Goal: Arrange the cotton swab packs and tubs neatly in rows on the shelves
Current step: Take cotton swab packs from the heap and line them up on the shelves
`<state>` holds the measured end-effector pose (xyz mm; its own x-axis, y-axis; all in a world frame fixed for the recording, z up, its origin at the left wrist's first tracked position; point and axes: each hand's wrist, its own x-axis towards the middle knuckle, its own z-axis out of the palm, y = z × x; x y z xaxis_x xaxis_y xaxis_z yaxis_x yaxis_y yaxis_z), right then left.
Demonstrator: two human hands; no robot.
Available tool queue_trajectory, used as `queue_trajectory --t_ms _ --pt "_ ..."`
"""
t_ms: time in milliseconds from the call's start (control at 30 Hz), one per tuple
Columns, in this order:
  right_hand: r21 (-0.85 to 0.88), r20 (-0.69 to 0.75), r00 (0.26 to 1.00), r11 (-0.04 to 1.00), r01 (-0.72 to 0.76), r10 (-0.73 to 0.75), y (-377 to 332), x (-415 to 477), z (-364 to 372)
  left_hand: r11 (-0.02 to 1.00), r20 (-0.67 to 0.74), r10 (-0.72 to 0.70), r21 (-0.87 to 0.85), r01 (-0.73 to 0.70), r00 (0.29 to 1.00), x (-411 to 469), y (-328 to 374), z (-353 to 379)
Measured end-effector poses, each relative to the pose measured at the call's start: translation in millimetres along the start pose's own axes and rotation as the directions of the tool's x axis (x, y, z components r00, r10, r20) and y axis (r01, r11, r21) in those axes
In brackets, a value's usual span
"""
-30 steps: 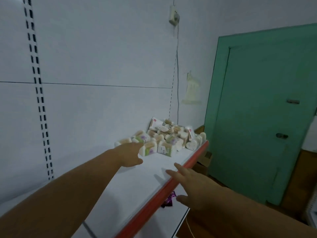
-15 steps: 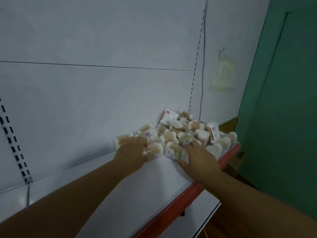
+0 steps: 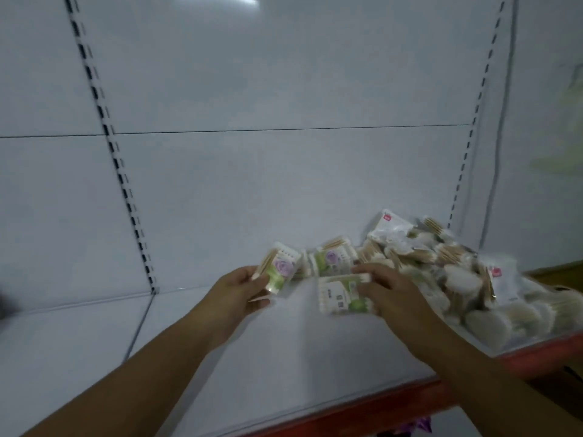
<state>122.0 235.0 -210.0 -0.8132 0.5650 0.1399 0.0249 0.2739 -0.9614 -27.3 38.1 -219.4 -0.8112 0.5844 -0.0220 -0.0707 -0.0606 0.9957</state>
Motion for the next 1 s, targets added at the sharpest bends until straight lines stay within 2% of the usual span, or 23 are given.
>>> queue_trajectory --t_ms 67,100,200,300,400,533,700,767,833,900,967,1000 --pt "0.270 0.133 0.989 0.957 -0.101 0.067 -11.1 3.2 22.8 0.983 -0.065 -0.034 -0.184 0.021 0.997 -22.8 1.1 -8.3" --pt "0.320 0.182 0.981 0.940 -0.122 0.065 -15.6 3.7 36.6 0.963 -0.105 -0.054 -0.267 0.024 0.993 -35.0 1.6 -14.4" --pt "0.336 0.277 0.961 0.936 -0.103 0.006 -28.7 -3.2 84.6 0.892 -0.206 -0.086 -0.452 -0.017 0.975 -74.6 3.1 -40.1" --pt "0.350 0.370 0.928 0.932 -0.092 -0.048 -44.5 -19.0 131.7 0.877 -0.282 -0.069 -0.475 -0.077 0.957 -116.3 0.7 -73.2" --pt "0.321 0.479 0.870 0.946 -0.051 -0.116 -59.9 -46.0 180.8 0.941 -0.400 -0.017 -0.317 -0.121 0.916 -156.9 -1.4 -104.2" --pt "0.287 0.559 0.805 0.957 0.038 -0.200 -77.6 -88.4 246.4 0.966 -0.550 0.052 -0.183 -0.181 0.834 -208.6 -1.4 -146.1" --pt "0.298 0.589 0.779 0.954 0.041 -0.217 -100.0 -143.5 339.4 0.979 -0.686 0.172 0.037 -0.202 0.707 -285.4 1.8 -234.2" --pt "0.320 0.585 0.768 0.944 0.077 -0.261 -111.9 -165.1 375.1 0.973 -0.710 0.201 0.065 -0.221 0.674 -311.0 2.2 -279.3" --pt "0.303 0.545 0.768 0.933 0.193 -0.336 -119.5 -182.8 407.3 0.963 -0.714 0.263 0.151 -0.223 0.649 -329.1 4.3 -317.5" --pt "0.231 0.487 0.790 0.927 0.294 -0.372 -123.1 -196.4 437.8 0.944 -0.670 0.329 0.262 -0.202 0.666 -338.4 5.9 -350.7" --pt "0.137 0.430 0.805 0.911 0.390 -0.409 -122.8 -202.6 453.7 0.885 -0.623 0.395 0.455 -0.098 0.675 -337.6 7.5 -367.5" --pt "0.082 0.394 0.805 0.889 0.450 -0.444 -122.8 -204.1 462.6 0.824 -0.602 0.434 0.566 -0.025 0.670 -337.6 9.7 -376.5"
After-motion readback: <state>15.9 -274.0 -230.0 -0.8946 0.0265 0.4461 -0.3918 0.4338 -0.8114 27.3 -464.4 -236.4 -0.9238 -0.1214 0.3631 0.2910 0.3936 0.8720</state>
